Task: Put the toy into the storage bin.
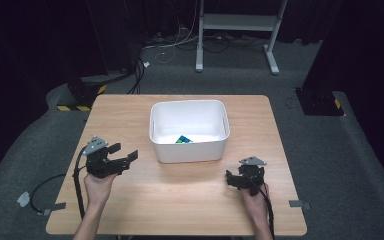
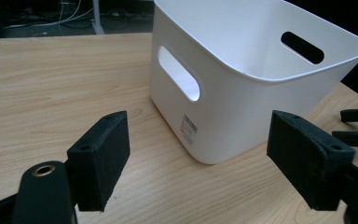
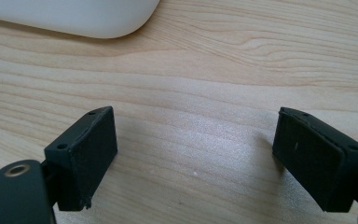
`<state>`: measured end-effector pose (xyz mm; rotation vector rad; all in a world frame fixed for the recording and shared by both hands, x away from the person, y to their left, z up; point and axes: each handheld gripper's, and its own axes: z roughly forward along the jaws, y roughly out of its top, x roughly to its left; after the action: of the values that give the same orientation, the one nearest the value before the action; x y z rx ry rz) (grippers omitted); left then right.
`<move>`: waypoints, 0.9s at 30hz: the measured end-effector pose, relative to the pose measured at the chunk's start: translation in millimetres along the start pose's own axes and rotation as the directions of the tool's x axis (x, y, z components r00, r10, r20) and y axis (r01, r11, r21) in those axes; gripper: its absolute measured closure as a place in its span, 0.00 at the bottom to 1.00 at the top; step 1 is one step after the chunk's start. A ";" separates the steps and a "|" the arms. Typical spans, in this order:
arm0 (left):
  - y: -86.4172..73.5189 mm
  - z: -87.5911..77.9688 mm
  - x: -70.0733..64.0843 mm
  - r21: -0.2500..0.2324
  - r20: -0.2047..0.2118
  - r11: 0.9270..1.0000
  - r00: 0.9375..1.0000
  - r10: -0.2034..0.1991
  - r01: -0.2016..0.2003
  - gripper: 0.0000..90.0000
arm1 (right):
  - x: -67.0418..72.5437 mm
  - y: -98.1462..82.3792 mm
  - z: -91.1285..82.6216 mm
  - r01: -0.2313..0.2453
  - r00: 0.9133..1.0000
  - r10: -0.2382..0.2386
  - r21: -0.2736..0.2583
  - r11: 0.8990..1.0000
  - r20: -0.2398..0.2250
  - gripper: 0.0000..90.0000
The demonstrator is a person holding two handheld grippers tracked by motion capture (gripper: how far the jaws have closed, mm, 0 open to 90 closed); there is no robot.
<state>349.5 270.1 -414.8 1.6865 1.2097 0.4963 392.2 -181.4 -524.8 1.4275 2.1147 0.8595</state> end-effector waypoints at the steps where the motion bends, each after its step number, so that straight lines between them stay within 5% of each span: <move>1: -0.8 0.2 0.3 0.000 0.002 1.000 1.000 -0.006 0.006 0.24 | 0.0 0.0 0.0 0.000 1.000 0.000 0.000 1.000 0.000 0.15; 27: -17.6 3.4 5.5 0.023 -0.011 0.999 1.000 -0.024 0.024 0.24 | 0.0 0.0 0.0 0.000 1.000 0.000 0.000 1.000 0.000 0.15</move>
<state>345.8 274.0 -432.8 1.6890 1.2468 0.4790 392.2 -181.4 -524.8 1.4271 2.1147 0.8593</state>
